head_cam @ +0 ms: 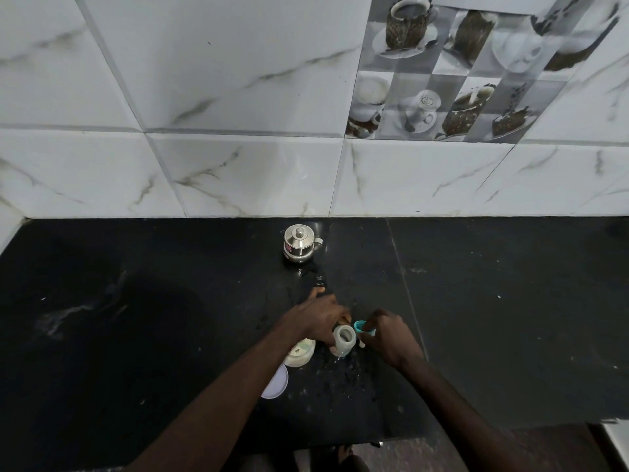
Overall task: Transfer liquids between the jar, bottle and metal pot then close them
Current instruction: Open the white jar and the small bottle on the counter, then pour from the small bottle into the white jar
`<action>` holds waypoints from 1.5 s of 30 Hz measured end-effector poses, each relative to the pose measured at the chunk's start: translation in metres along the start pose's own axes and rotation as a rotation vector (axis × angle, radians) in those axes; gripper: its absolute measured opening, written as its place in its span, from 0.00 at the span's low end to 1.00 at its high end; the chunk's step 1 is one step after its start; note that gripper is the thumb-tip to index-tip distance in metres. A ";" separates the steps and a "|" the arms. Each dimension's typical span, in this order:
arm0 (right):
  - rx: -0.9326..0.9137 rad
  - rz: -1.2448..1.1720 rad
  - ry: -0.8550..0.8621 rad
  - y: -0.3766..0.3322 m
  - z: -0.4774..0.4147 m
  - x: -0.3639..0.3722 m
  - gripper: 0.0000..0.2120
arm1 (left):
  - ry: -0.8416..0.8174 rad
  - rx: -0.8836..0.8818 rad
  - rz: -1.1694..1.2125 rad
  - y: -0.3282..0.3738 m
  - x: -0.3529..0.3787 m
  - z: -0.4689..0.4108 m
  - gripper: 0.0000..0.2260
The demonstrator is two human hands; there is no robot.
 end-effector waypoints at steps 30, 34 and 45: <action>-0.205 0.390 -0.199 -0.009 -0.027 0.019 0.17 | 0.005 0.020 0.037 0.005 -0.008 0.005 0.31; -0.199 0.384 -0.194 -0.008 -0.028 0.018 0.14 | -0.013 0.004 0.120 0.004 -0.018 0.013 0.35; -0.261 0.416 -0.086 -0.012 -0.023 0.001 0.09 | 0.141 -0.184 0.745 -0.045 -0.037 0.061 0.26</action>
Point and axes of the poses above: each hand's wrist, its own z-axis away from the middle knuckle, its own x-axis out of the palm, y = z × x, the point moved 7 cm from there along -z, towards the middle knuckle, and after that the axes turned 6 degrees about -y, right-handed, at the moved point
